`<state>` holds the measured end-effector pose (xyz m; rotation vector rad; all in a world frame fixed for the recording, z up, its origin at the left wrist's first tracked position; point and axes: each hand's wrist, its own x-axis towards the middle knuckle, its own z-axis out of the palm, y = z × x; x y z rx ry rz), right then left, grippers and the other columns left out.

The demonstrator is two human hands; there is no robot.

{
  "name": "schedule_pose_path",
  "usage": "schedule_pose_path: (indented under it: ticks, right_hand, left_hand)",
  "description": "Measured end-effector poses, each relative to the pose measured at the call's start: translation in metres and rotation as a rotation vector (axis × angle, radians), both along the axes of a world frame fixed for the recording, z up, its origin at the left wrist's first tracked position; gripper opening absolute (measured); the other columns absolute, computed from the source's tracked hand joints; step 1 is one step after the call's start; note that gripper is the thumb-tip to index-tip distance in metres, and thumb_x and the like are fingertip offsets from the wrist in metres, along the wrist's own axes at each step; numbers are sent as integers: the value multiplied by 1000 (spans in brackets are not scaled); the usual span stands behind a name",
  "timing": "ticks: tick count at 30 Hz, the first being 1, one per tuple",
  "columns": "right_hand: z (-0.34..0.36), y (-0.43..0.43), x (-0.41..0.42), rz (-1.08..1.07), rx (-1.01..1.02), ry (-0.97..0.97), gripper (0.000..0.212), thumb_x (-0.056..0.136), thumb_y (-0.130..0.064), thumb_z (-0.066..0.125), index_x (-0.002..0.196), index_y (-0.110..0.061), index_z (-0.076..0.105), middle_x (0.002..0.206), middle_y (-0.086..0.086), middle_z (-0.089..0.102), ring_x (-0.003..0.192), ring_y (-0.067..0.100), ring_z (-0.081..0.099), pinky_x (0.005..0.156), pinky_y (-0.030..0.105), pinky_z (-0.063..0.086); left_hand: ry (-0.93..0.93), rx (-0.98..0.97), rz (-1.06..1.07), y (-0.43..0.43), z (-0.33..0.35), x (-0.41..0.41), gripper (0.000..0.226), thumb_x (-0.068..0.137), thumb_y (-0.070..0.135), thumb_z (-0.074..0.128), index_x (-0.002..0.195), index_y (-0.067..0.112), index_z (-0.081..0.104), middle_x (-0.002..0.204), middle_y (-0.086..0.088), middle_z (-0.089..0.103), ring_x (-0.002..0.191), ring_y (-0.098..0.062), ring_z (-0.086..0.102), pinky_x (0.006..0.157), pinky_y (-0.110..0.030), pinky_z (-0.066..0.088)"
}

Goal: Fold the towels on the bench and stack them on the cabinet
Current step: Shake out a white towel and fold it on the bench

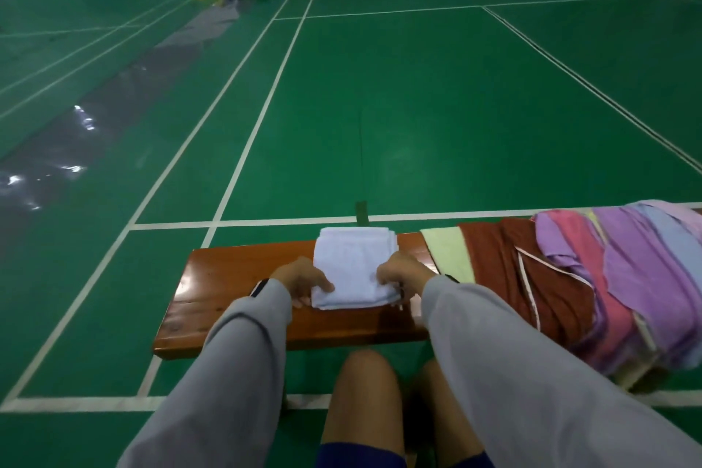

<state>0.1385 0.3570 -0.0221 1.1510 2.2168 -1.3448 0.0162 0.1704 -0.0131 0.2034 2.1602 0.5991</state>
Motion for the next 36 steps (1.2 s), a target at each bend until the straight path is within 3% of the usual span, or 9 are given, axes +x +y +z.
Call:
schedule_pose_path:
  ticks: [2, 4, 7, 10, 15, 26, 28, 31, 36]
  right_hand:
    - [0, 3, -11, 134, 303, -2, 50, 83, -25, 65, 126, -2, 55, 124, 18, 60, 104, 30, 63, 93, 43, 58]
    - [-5, 2, -21, 264, 573, 59, 77, 88, -34, 59, 153, -6, 30, 152, 21, 38, 136, 38, 43, 112, 46, 41]
    - [-24, -4, -31, 508, 635, 100, 77, 104, -47, 41, 163, -17, 3, 170, 16, -1, 156, 41, 0, 126, 56, 8]
    - [-59, -10, -29, 556, 664, 75, 70, 108, -51, 21, 163, -22, -10, 169, 12, -19, 155, 37, -19, 125, 59, -3]
    - [-84, -11, -29, 479, 834, 196, 68, 107, -51, 16, 163, -22, -9, 170, 11, -15, 156, 36, -14, 125, 58, 3]
    - [-72, -10, -25, 510, 827, 129, 68, 107, -52, 18, 164, -23, -6, 170, 12, -13, 157, 37, -10, 125, 58, 4]
    - [-63, -4, -16, 550, 820, 122, 68, 107, -55, 17, 164, -22, 2, 171, 12, -3, 157, 38, 0, 125, 58, 9]
    - [-46, 15, 11, 476, 817, 142, 61, 105, -54, 21, 155, -19, 28, 164, 15, 25, 149, 39, 28, 119, 57, 27]
    - [-28, 64, 79, 368, 792, 9, 48, 98, -33, 47, 141, -14, 45, 154, 18, 35, 136, 40, 41, 112, 50, 32]
  left_hand:
    - [258, 48, -101, 13, -8, -10, 86, 88, 35, 78, 154, 13, 27, 150, -18, 45, 132, -41, 49, 106, -51, 48]
    - [592, 36, -341, 26, -20, -10, 75, 100, 45, 57, 162, 24, 20, 166, -13, 25, 151, -38, 25, 122, -51, 28]
    - [776, -7, -550, 37, -48, 8, 59, 109, 50, 25, 164, 33, 11, 172, 0, -1, 158, -33, -5, 127, -52, 6]
    - [874, 4, -476, 38, -78, 28, 57, 109, 49, 13, 164, 34, 7, 171, 2, -6, 158, -29, -11, 127, -52, 2]
    - [1024, 75, -427, 42, -101, 19, 60, 105, 50, 10, 163, 34, 19, 172, 0, 10, 159, -28, 1, 126, -56, 14]
    - [934, -166, -547, 47, -83, 21, 59, 108, 49, 11, 163, 35, -3, 172, -1, -10, 158, -29, -11, 126, -58, 2]
    - [957, -198, -528, 55, -65, 29, 56, 109, 43, 23, 163, 32, 14, 172, -5, 8, 158, -31, 3, 126, -58, -1]
    - [1018, -88, -439, 81, -40, 53, 47, 103, 29, 43, 149, 21, 44, 159, -9, 41, 149, -31, 32, 124, -53, 15]
    - [805, 208, -405, 143, -19, 119, 24, 100, 22, 48, 116, 10, 63, 113, -14, 67, 104, -35, 62, 86, -42, 51]
